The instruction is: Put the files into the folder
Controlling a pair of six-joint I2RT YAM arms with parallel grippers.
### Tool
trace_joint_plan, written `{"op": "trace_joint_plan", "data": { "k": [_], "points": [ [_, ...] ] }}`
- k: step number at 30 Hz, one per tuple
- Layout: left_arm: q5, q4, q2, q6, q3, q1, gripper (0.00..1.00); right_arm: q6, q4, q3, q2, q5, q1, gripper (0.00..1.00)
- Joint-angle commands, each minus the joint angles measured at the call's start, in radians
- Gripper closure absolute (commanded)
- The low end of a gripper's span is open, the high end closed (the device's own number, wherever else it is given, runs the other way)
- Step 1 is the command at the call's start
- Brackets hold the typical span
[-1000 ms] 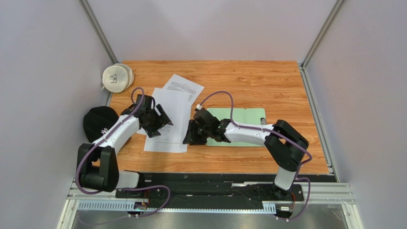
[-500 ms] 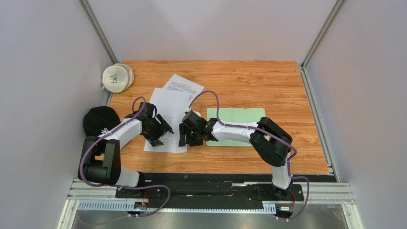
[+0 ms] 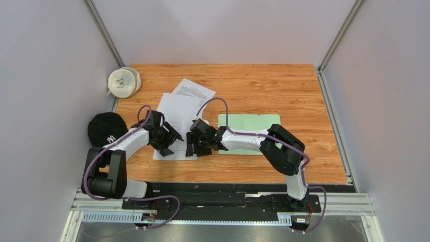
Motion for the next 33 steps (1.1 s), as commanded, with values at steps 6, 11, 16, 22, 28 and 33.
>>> {"op": "trace_joint_plan", "data": {
  "k": [6, 11, 16, 22, 28, 33],
  "points": [
    [0.109, 0.069, 0.043, -0.006, -0.053, 0.011, 0.18, -0.038, 0.147, -0.039, 0.032, -0.080, -0.025, 0.37],
    [0.126, 0.075, 0.041, -0.004, -0.059, 0.011, 0.18, -0.049, 0.251, -0.089, 0.029, -0.146, -0.055, 0.37],
    [0.114, 0.067, 0.010, -0.001, -0.062, 0.011, 0.18, -0.044, 0.405, -0.174, -0.008, -0.203, -0.117, 0.29],
    [0.121, 0.074, 0.024, 0.002, -0.063, 0.011, 0.18, -0.103, 0.411, -0.151, 0.010, -0.241, -0.169, 0.25],
    [0.121, 0.075, 0.033, 0.003, -0.060, 0.011, 0.18, -0.201, 0.336, -0.108, 0.044, -0.276, -0.199, 0.25],
    [0.138, 0.084, 0.034, 0.005, -0.053, 0.011, 0.18, -0.077, 0.472, -0.170, 0.036, -0.393, -0.192, 0.28]
  ]
}}
